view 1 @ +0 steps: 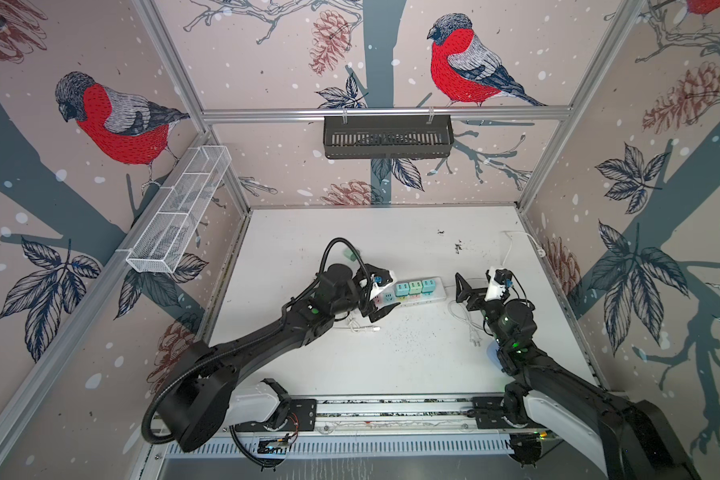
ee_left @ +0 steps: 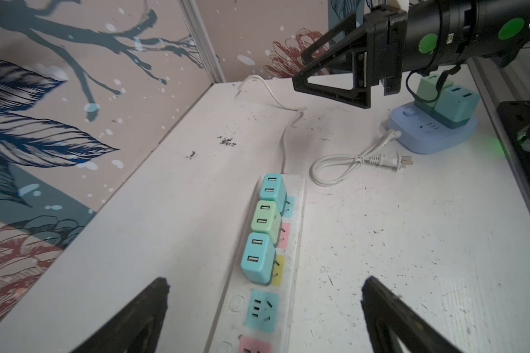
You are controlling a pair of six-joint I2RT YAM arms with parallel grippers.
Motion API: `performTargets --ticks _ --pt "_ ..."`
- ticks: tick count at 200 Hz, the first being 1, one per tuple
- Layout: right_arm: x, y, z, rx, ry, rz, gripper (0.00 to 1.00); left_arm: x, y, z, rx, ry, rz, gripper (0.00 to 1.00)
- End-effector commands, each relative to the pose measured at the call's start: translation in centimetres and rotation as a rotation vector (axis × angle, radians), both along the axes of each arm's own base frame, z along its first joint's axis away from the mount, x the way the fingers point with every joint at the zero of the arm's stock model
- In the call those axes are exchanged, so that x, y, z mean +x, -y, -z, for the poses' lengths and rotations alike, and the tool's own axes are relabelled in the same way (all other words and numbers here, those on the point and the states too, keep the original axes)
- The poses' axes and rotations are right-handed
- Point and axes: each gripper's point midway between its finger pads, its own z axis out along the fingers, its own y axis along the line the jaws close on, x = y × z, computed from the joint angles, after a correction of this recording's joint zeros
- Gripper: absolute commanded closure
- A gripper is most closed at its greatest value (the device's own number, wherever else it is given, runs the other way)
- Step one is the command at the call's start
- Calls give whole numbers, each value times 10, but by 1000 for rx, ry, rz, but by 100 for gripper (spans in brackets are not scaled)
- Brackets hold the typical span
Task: Insert the plug
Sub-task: 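Open the left gripper and lift it off the plugged teal adapter, then move the left gripper over the loose light-green adapter farther from the robot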
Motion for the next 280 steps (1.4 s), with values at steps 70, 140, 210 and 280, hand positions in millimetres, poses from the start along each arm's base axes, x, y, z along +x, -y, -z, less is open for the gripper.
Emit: performTargets --ticks 70,140,210,280 --pt "27 25 14 63 -140 225 0 102 -98 -49 -417 -103 -677 2" --pt "31 19 14 7 -148 282 0 182 -163 -42 -387 -321 -1404 3" --pt "7 61 7 166 -123 500 0 191 -135 -9 -374 -435 -1121 3" --pt "16 55 15 132 -169 450 0 225 -126 44 -221 -538 -1176 3"
